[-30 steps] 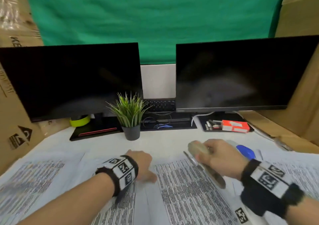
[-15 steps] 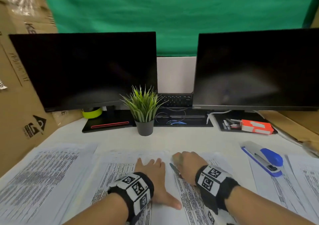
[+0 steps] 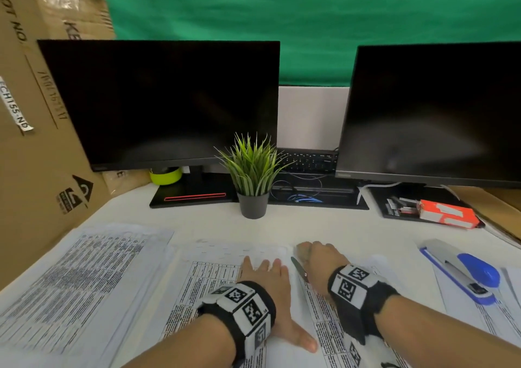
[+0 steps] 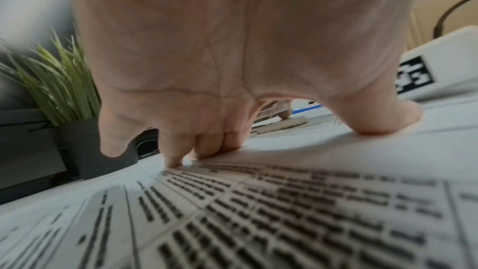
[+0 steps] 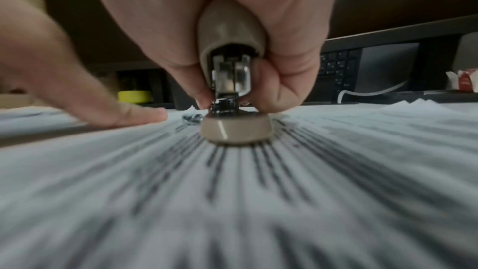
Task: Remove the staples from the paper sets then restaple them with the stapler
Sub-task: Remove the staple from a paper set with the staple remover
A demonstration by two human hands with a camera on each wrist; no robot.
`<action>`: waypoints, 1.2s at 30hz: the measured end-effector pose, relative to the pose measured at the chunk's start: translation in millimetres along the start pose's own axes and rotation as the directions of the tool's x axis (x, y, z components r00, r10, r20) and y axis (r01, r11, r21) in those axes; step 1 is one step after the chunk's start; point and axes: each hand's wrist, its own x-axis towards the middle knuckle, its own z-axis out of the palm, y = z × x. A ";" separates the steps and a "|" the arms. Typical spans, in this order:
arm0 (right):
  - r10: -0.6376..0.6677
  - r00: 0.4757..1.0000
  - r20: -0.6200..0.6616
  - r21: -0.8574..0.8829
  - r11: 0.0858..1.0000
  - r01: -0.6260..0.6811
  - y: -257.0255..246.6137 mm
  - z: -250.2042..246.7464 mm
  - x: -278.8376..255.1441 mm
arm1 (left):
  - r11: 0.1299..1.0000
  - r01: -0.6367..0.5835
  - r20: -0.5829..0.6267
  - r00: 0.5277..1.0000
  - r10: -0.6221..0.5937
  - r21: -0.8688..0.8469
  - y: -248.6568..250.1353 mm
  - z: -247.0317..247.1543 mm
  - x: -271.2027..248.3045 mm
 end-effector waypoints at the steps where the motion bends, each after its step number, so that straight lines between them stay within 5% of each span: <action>1: -0.002 1.000 -0.009 -0.021 1.000 0.002 -4.1 -4.7 4.0 | 1.000 -0.002 0.002 1.000 0.002 0.001 -0.3 -0.1 1.0; 8: 0.015 0.999 -0.049 0.111 0.994 -0.009 4.3 -25.8 -7.0 | 1.000 0.001 0.008 1.000 -0.001 -0.015 -2.1 4.3 2.6; 15: -0.120 0.992 0.047 -0.046 0.991 0.122 3.1 -7.2 -21.8 | 1.000 0.004 -0.013 1.000 -0.004 -0.011 -0.2 5.6 0.2; 24: 0.009 1.000 0.020 -0.049 0.999 -0.008 -21.9 -9.4 11.4 | 0.999 -0.021 -0.009 1.000 0.021 -0.028 -3.4 5.6 0.1; 31: 0.195 0.979 -0.060 0.330 0.929 -0.165 16.2 -34.2 -6.9 | 1.000 0.002 0.022 1.000 -0.002 -0.019 -1.4 0.6 -1.5; 36: 0.134 0.991 -0.006 0.174 0.976 -0.131 50.8 -34.8 -43.6 | 0.996 0.015 -0.080 0.997 -0.022 -0.090 0.4 -17.8 -0.5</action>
